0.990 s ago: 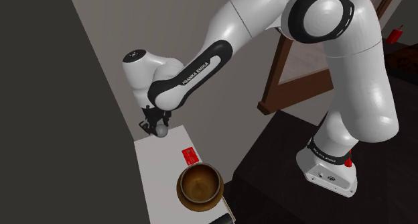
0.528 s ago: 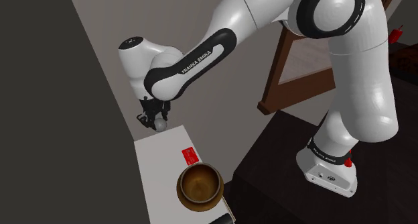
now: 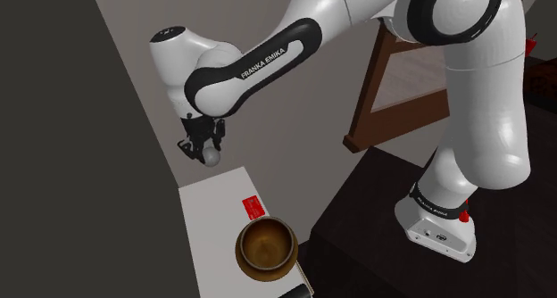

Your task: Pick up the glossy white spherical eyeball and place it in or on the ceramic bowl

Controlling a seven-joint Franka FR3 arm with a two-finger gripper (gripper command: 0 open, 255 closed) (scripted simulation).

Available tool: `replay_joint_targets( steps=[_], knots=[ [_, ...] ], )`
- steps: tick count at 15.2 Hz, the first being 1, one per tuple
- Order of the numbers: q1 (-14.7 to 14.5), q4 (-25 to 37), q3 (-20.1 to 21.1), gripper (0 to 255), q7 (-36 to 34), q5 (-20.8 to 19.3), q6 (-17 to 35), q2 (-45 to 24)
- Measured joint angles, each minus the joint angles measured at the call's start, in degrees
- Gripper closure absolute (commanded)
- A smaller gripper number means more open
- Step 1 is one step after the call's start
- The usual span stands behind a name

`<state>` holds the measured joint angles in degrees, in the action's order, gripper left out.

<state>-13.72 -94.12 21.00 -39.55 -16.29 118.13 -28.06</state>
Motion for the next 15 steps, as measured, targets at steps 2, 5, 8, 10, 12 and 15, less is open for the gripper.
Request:
replay_joint_targets(
  steps=[2, 5, 8, 10, 12, 15],
  knots=[
    [0.0, -0.9, 0.3, 255, -0.2, 0.3, -0.2, 1.1],
    [-0.3, -7.0, 1.4, 255, -2.2, 1.2, 1.7, 5.2],
    [-0.6, -14.4, 2.9, 255, -4.0, 2.9, 3.6, 10.9],
    [-1.2, -17.8, 3.9, 255, -5.5, 3.8, 4.5, 13.4],
    [-1.9, -21.5, 4.8, 255, -7.0, 4.8, 5.7, 16.0],
    [-3.0, -26.1, 6.5, 255, -9.0, 6.8, 6.4, 20.2]
  ],
)
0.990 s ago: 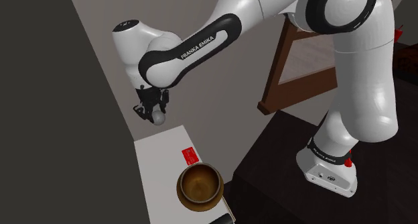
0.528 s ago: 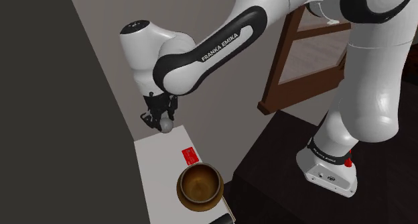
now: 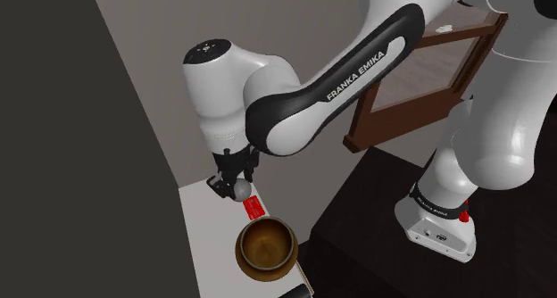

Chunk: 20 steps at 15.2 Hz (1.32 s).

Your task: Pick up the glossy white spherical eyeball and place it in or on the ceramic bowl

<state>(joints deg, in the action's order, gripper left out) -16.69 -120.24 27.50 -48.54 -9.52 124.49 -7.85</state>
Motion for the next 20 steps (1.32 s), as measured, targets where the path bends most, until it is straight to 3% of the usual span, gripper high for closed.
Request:
replay_joint_targets(
  steps=[9, 20],
  knots=[
    [-4.2, -10.9, 4.7, 255, -5.7, 5.8, 2.3, 9.4],
    [-4.5, -14.2, 4.7, 255, -10.1, 1.0, 10.2, 3.6]
  ],
)
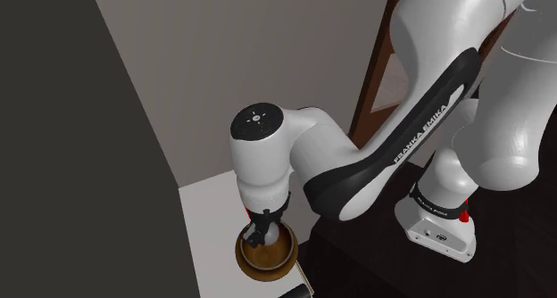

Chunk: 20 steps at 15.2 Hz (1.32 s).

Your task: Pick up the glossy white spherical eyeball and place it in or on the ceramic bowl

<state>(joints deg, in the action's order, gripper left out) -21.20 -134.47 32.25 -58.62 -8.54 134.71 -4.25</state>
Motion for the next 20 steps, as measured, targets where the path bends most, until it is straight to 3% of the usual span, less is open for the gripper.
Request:
replay_joint_targets(
  steps=[4, 10, 11, 17, 20],
  knots=[
    [-0.2, -0.6, -0.5, 255, -1.7, -2.3, 2.5, -2.5],
    [-0.3, -0.5, -0.5, 255, -2.0, -2.7, 2.8, -2.9],
    [-0.3, -0.5, -0.5, 0, -2.0, -2.7, 2.8, -2.9],
    [-0.3, -0.5, -0.5, 0, -2.0, -2.7, 2.8, -2.9],
    [0.2, 1.0, 0.0, 0, 0.2, -0.1, -0.8, -0.1]
  ],
)
